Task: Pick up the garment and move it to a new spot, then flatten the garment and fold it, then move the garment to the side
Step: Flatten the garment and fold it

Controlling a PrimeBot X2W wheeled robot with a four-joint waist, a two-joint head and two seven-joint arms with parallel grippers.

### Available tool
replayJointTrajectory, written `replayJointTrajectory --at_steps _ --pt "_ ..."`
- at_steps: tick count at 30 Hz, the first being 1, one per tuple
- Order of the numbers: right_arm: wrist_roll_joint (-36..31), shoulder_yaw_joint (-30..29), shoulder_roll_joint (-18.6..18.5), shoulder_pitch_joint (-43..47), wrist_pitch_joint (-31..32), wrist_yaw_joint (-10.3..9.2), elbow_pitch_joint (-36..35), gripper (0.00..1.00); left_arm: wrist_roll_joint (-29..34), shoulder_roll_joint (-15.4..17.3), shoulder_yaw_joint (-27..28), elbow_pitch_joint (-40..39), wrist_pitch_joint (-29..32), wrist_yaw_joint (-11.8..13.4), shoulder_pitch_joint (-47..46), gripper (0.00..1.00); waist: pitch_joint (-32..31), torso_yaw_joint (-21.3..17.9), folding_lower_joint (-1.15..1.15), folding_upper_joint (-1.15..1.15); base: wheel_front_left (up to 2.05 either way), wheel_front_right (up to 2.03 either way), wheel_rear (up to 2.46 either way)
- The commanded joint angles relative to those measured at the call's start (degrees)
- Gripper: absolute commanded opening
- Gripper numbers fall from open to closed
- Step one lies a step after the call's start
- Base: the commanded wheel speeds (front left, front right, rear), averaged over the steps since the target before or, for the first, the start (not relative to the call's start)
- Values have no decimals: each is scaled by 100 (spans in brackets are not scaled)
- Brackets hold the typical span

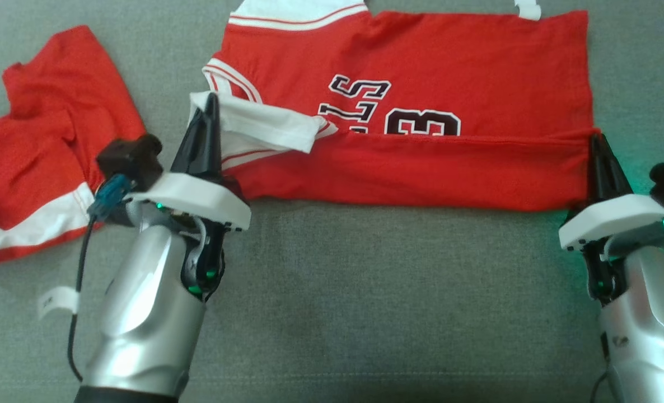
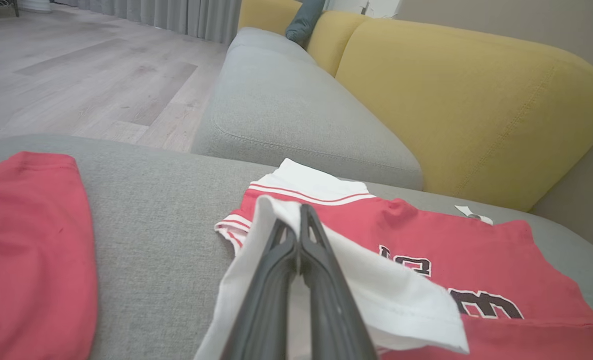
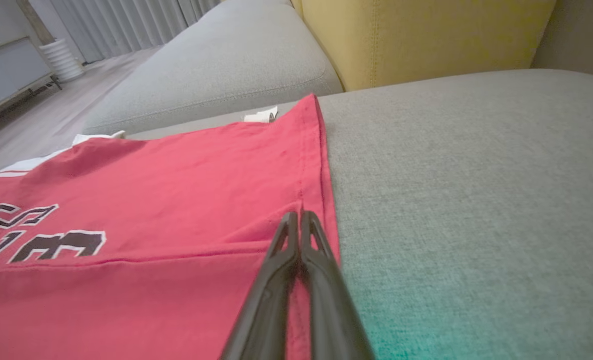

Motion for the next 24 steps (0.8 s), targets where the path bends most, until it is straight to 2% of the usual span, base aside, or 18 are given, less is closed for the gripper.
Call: replayJointTrajectory --at_steps 1,5,6,7,8,13,16,24 --pt "-50 72 6 -163 -84 37 -95 0 53 95 137 -138 -30 -15 -225 0 58 0 -1 0 0 0 0" --pt "-188 90 45 -388 -231 37 237 0 71 95 74 -42 -30 -38 -379 1 148 -12 -1 0 0 0 0" --pt "-237 94 54 -441 -273 37 311 7 79 95 73 -37 -30 -33 -393 20 163 -20 -1 0 0 0 0" --pt "-296 75 88 -544 -371 37 439 90 92 95 99 -14 -30 1 -386 97 179 -40 -1 0 0 0 0" --pt "-324 46 103 -585 -425 37 488 100 88 95 128 -31 -30 29 -367 100 179 -48 -1 0 0 0 0" --pt "-446 -191 173 -592 -620 37 529 100 152 95 410 -478 -30 292 -29 100 109 -42 -1 0 0 0 0" --pt "-397 -277 236 -366 -651 37 439 100 211 95 506 -831 -30 367 341 100 13 -19 -1 0 0 0 0" --pt "-195 -242 375 454 -659 37 103 100 82 95 413 -957 -30 398 1164 100 -197 21 -1 0 0 0 0"
